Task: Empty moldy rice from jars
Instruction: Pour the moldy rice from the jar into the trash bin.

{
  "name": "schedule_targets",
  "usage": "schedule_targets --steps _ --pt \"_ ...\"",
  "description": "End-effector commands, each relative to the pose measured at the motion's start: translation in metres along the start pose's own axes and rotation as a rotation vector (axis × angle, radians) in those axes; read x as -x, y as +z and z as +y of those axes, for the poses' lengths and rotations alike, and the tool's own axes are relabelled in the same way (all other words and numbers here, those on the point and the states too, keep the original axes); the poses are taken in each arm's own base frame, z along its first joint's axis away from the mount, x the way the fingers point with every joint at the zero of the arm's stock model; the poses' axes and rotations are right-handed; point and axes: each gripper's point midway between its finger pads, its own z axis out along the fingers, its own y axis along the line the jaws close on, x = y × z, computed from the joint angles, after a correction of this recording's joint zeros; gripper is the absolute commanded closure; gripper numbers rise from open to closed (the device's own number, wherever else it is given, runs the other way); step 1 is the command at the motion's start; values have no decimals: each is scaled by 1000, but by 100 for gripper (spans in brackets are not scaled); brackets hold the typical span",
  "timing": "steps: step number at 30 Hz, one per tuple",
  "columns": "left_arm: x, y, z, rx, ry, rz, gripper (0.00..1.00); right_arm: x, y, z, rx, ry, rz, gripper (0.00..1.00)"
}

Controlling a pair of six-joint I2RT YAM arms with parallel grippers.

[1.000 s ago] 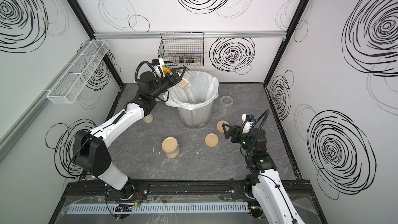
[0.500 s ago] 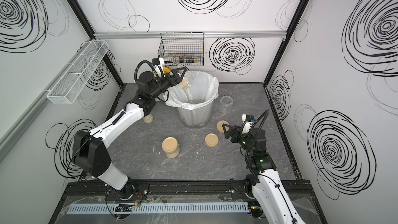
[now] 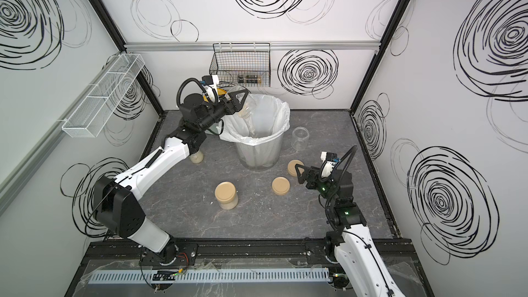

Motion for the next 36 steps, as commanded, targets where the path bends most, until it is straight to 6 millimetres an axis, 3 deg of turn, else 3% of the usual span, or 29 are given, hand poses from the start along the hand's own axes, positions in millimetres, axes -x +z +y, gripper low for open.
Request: schedule_targets --steps 1,23,36 --pt "56 -17 -49 -94 100 -152 13 4 -1 1 7 -14 -28 8" --pt "48 -3 -73 -27 386 -102 12 3 -2 1 10 -17 -32 8" --pt "27 12 -87 35 625 -29 11 2 -3 1 10 -18 -29 8"
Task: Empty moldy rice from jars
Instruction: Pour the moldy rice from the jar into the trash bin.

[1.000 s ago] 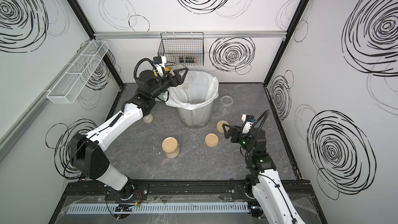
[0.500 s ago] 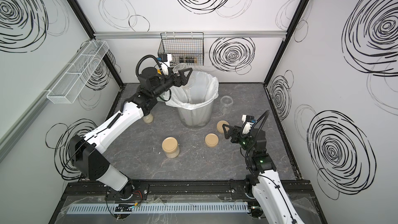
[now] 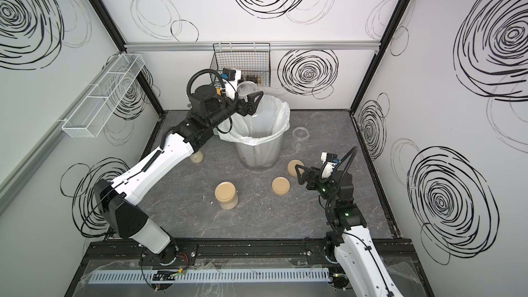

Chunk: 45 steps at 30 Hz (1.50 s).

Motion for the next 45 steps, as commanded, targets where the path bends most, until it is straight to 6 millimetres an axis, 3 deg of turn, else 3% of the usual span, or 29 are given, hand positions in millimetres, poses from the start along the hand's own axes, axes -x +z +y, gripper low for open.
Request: schedule_targets --steps 1,17,31,39,45 --pt "34 -2 -5 24 121 -86 11 3 -1 0 5 -15 -23 8" --pt "-5 21 -23 133 479 97 9 2 -1 0 4 -17 -20 8" --pt "-30 24 -15 270 768 206 8 1 -2 -1 3 -18 -16 8" --pt "-35 24 -8 301 813 234 8 2 -2 0 3 -19 -19 8" --pt "-34 25 -3 259 646 246 8 2 -2 0 5 -18 -18 8"
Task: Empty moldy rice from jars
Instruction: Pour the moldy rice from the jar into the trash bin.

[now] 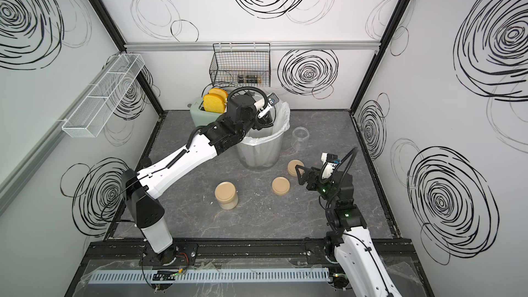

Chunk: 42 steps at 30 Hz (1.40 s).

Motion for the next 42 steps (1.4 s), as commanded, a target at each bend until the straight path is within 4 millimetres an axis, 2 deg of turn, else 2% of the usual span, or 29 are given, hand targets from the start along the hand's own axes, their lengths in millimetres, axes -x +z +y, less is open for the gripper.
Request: schedule_targets --steps 1,5,14,20,26,39,42 --pt "22 -4 26 6 -160 -68 8 2 -1 1 6 -14 -13 8" --pt "22 -4 30 -98 -336 -97 8 2 -1 0 4 -13 -13 8" --pt "25 -9 58 -349 -767 -202 9 2 -2 1 4 -13 -12 8" --pt "25 -17 74 -457 -936 -266 9 2 -1 0 5 -12 -11 8" --pt "11 -22 92 -576 -1189 -365 11 2 -1 1 5 -12 -10 8" --pt "9 -31 104 -659 -1350 -452 11 2 -3 2 7 -11 -11 8" --pt "12 -31 102 -580 -1241 -417 10 2 -4 2 8 -10 -12 8"
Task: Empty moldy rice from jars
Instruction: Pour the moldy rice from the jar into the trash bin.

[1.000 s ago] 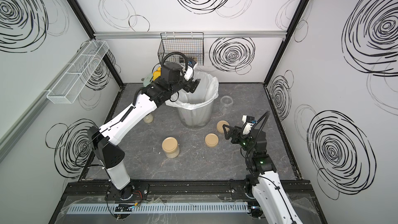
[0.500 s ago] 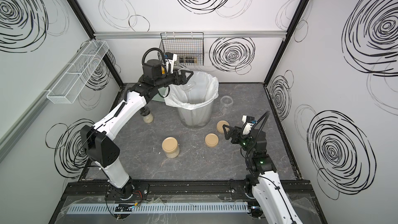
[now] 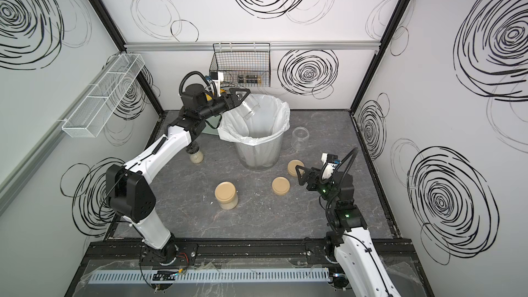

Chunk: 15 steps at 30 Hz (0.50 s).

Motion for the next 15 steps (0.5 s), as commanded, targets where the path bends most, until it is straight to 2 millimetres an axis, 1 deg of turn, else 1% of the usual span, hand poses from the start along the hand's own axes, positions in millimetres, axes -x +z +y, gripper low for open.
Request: schedule_targets --steps 1,3,8,12,15 --pt "36 -18 -58 -41 206 -98 9 2 -2 2 8 -9 -11 8" --pt "35 -17 -62 17 295 -83 9 1 -2 1 6 -10 -11 8" --pt "31 -16 -59 188 498 -52 10 1 -1 1 10 -7 -9 8" --pt "16 -8 -61 314 685 9 11 1 -1 1 10 -6 -9 8" --pt "7 -2 -59 390 784 54 10 0 -1 1 13 -4 -6 9"
